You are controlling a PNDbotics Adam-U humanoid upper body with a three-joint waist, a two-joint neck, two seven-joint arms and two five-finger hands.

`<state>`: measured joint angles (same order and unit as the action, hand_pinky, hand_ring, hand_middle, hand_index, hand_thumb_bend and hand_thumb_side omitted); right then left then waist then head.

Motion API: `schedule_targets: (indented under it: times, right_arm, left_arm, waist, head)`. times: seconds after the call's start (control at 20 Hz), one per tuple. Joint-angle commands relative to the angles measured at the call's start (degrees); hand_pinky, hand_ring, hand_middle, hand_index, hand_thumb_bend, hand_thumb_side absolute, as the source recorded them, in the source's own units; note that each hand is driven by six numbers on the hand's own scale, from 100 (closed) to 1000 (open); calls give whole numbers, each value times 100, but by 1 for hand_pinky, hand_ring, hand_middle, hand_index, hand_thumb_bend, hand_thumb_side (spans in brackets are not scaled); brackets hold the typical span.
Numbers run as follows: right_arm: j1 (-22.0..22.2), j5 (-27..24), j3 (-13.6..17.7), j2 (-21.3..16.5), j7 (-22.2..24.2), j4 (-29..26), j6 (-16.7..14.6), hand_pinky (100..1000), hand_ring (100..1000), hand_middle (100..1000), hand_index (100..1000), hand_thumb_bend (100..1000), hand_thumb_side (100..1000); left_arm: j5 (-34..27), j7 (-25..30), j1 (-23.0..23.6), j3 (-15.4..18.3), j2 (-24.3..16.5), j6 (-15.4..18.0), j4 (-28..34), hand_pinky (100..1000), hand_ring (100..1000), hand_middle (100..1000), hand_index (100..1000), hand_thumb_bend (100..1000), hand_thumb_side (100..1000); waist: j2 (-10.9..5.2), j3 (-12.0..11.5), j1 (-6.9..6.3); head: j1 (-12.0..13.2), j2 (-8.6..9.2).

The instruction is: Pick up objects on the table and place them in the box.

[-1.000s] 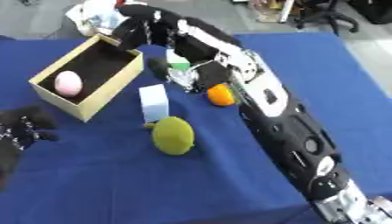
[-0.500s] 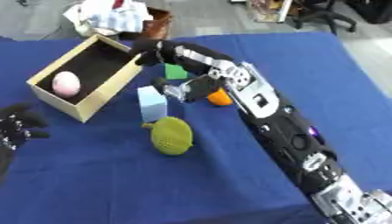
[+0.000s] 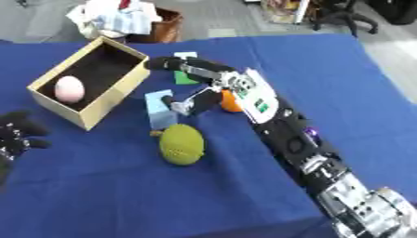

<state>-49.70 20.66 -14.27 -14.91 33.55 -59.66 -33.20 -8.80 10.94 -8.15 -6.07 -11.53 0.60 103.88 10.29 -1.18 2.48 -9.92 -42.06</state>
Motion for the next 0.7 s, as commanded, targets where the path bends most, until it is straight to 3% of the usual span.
schedule_targets:
  times: [0.05,0.4,0.7]
  right_arm:
    - [-192,484,107,-9,1842,28,-1876,1000,1000,1000,1000,100,298]
    - [-288,1457,153,181,1778,383,-1877,1000,1000,1000,1000,100,436]
    - [-288,2161,132,319,1450,590,-1877,1000,1000,1000,1000,100,456]
  left_arm:
    - [-19,30,-40,5,-49,2,101,634,685,612,811,100,904]
    - [-10,48,-41,-1,-46,-2,96,635,686,612,811,100,907]
    - [-4,54,-42,-4,-45,-3,98,635,686,612,811,100,906]
  waist:
    - [-81,-10,-71]
    - [-76,-22,-76]
    - [-71,-23,-78]
  head:
    - [-24,60]
    - [-50,63]
    - [-60,73]
